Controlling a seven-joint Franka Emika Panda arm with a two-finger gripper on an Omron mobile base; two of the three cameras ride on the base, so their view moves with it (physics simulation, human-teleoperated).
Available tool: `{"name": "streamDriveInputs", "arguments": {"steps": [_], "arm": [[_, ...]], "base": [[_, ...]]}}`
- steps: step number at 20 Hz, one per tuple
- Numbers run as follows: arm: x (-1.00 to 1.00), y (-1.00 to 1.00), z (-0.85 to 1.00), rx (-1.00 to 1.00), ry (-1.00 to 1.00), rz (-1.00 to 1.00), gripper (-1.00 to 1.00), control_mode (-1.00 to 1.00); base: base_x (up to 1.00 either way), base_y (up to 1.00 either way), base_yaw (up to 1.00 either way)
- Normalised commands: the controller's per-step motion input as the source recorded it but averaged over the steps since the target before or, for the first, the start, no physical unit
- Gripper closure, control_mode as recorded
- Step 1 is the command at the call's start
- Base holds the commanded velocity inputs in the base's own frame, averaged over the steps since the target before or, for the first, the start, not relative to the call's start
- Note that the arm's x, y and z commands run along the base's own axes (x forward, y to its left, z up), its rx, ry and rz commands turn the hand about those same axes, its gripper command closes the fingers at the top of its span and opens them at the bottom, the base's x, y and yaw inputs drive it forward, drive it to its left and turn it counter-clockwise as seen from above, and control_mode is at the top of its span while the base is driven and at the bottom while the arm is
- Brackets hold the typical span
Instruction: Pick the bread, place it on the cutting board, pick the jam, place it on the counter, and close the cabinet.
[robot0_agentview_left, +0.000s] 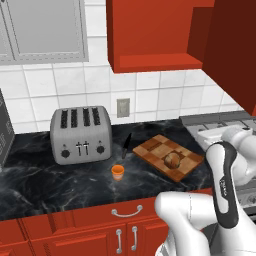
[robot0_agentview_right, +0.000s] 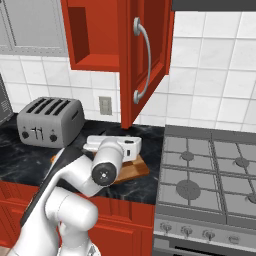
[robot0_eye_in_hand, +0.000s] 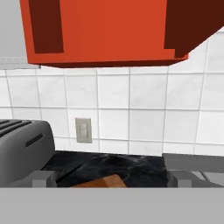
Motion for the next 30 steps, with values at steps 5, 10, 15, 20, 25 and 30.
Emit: {"name": "streamDriveInputs", "arguments": {"steps": [5,10,15,20,25,30], "arm": [[-0.13,-0.03,0.06,0.0,-0.03,0.0,-1.0,-1.0],[-0.14,-0.06,0.05,0.0,-0.01,0.01,-1.0,-1.0],[-0.14,-0.07,0.02,0.0,0.0,0.02,-1.0,-1.0],[-0.14,-0.11,0.04,0.0,-0.02,0.02,-1.0,-1.0],[-0.15,-0.16,0.05,0.0,0.0,0.04,-1.0,-1.0],[-0.1,-0.18,0.07,0.0,-0.02,0.03,-1.0,-1.0]], "base": [[0.0,0.0,0.0],[0.0,0.0,0.0],[0.0,0.0,0.0],[0.0,0.0,0.0],[0.0,0.0,0.0],[0.0,0.0,0.0]]}}
